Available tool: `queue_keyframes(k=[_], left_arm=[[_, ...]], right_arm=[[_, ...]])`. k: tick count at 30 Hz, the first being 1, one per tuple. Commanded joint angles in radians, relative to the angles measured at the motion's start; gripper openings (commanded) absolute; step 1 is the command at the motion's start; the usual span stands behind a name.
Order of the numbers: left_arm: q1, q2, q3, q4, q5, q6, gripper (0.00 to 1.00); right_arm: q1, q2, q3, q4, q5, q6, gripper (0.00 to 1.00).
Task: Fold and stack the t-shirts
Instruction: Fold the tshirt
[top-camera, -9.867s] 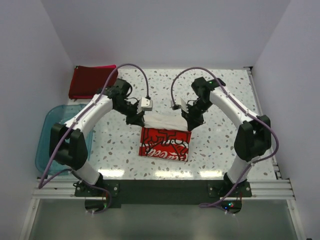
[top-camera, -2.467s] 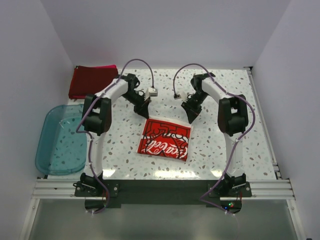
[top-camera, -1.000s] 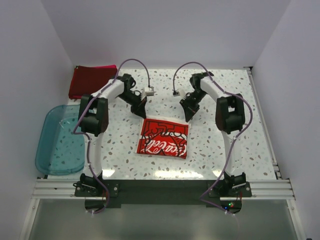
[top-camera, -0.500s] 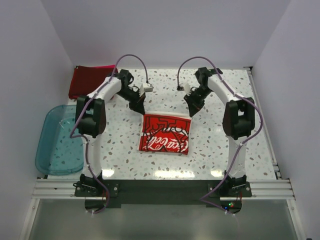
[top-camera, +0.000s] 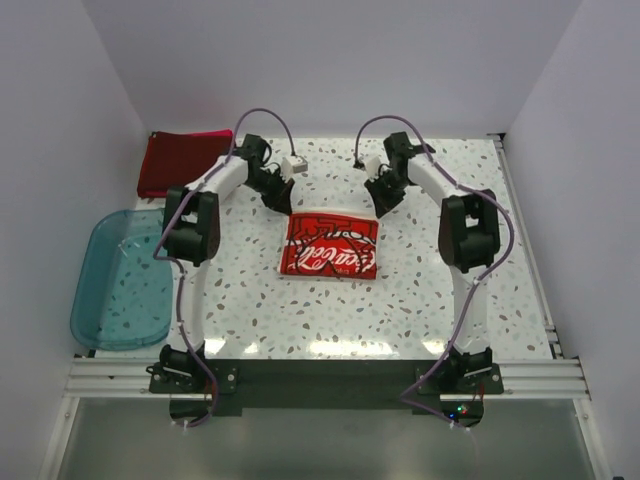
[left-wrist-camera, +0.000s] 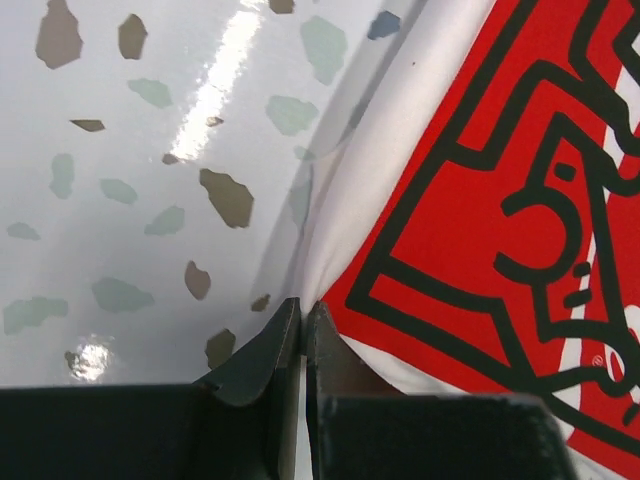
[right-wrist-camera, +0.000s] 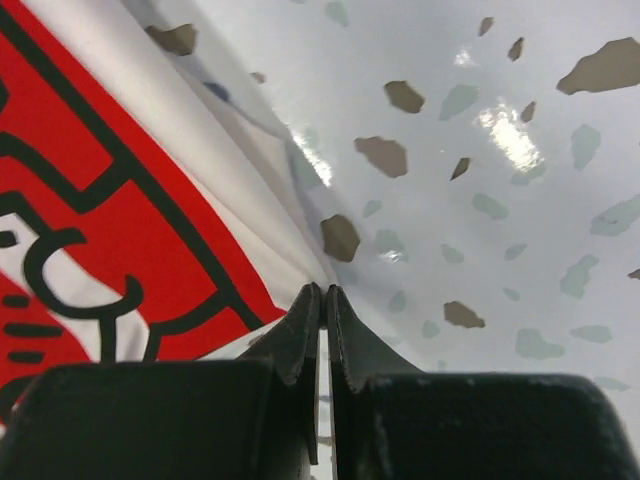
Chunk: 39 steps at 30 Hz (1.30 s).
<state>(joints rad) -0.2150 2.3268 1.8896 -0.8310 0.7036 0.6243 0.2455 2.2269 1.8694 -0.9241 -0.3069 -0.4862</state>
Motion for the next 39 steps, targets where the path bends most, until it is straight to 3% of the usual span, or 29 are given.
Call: queue_keyframes(k=[1,10,11,12,13,14,16,19,20,22,25,27,31,32,33,38,39], left_arm=[[0.046,0.06,0.057,0.108,-0.17,-0.089,0.0],[0.048,0.095,0.063,0.178,-0.245,-0.129,0.01],[0.048,0.094,0.068,0.178,-0.25,-0.135,0.09],[0.048,0.089,0.068,0.173,-0.248,-0.138,0.15],[0.049,0.066,0.066,0.171,-0.242,-0.136,0.2],[0.051,0.048,0.049,0.179,-0.23,-0.14,0.31],[0.06,-0.036,0.019,0.226,-0.202,-0.156,0.4],[0.063,-0.165,-0.033,0.276,-0.181,-0.187,0.58],[0.063,-0.199,-0.058,0.286,-0.152,-0.193,0.78],[0.062,-0.294,-0.092,0.306,-0.112,-0.215,1.0],[0.058,-0.403,-0.171,0.313,-0.041,-0.265,1.0],[0.06,-0.46,-0.259,0.341,0.033,-0.303,1.0],[0.063,-0.65,-0.478,0.596,0.143,-0.576,1.0],[0.062,-0.67,-0.554,0.633,0.278,-0.596,1.0],[0.051,-0.691,-0.595,0.724,0.318,-0.704,1.0],[-0.062,-0.687,-0.736,0.728,0.34,-0.807,1.0],[-0.075,-0.685,-0.765,0.791,0.341,-0.88,1.0]], right_arm=[[-0.025,0.045,0.028,0.091,0.212,0.061,0.0],[-0.025,0.125,0.096,0.157,0.267,0.094,0.0],[-0.025,0.119,0.1,0.162,0.267,0.093,0.0],[-0.025,0.114,0.109,0.159,0.262,0.093,0.06],[-0.025,0.108,0.122,0.151,0.247,0.095,0.24],[-0.025,0.097,0.14,0.146,0.241,0.1,0.33],[-0.025,0.042,0.145,0.139,0.209,0.109,0.56],[-0.025,-0.064,0.125,0.137,0.157,0.118,0.7],[-0.026,-0.09,0.111,0.133,0.111,0.118,0.72],[-0.028,-0.169,0.09,0.12,0.054,0.121,0.84],[-0.025,-0.257,0.048,0.096,-0.047,0.133,0.99],[-0.02,-0.291,0.022,0.082,-0.118,0.153,0.99],[-0.012,-0.36,-0.038,0.065,-0.305,0.247,0.99],[-0.009,-0.38,-0.077,0.065,-0.343,0.271,0.99],[0.006,-0.389,-0.104,0.08,-0.378,0.297,0.99],[0.081,-0.411,-0.295,0.163,-0.56,0.448,0.99],[0.106,-0.409,-0.321,0.18,-0.573,0.478,0.99]])
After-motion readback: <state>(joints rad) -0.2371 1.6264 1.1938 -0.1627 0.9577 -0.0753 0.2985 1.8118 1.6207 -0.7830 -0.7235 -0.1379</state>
